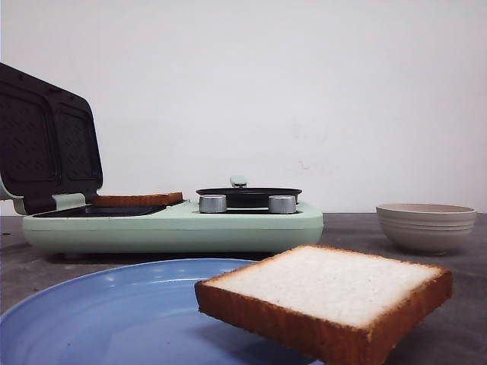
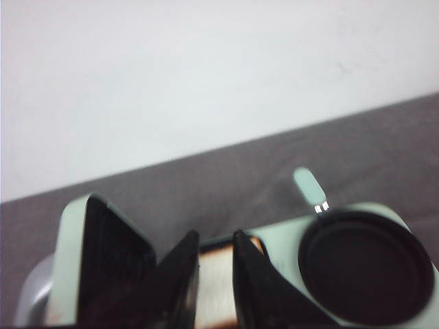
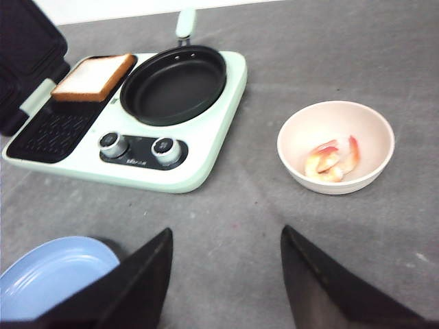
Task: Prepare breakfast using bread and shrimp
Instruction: 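Lower the right gripper and grasp the remaining bread slice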
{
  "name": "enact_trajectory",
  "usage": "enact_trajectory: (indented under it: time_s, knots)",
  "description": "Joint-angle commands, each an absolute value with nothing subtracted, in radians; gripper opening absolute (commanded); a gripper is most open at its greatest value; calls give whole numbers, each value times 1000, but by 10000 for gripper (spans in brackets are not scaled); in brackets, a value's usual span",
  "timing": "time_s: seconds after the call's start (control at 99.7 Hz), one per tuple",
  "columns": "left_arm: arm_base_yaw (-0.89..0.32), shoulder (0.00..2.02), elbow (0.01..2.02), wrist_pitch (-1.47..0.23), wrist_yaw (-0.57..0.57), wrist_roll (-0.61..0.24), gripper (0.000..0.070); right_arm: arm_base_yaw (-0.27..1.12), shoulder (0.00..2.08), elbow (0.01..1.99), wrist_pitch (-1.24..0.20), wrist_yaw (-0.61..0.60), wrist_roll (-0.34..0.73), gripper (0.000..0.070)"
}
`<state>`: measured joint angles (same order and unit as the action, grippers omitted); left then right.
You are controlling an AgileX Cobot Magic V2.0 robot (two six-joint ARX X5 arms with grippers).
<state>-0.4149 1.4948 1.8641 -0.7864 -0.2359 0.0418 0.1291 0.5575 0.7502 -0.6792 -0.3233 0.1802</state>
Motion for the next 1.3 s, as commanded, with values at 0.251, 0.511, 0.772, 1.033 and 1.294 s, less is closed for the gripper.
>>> enact_trajectory:
  time_s: [0.251,0.511,0.772,1.033,1.294]
  knots:
    - [-411,1115,1594,-871,-234,52,3,167,623,763,-685,-399,186,307]
    - [-413,767,1359,-880,-95,-8,3,171,807,763,-827,-608,228,312]
    - [-413,567,1319,-878,-33,-40,3,236,1056,763,-888,-686,194,564]
    - [-413,535,1319,-888,-29,-12,3,280,1240,763,-882,-738,112,564]
    - [-413,536,1319,-913,-26,-10,3,282,1342,763,-834,-778,77,562]
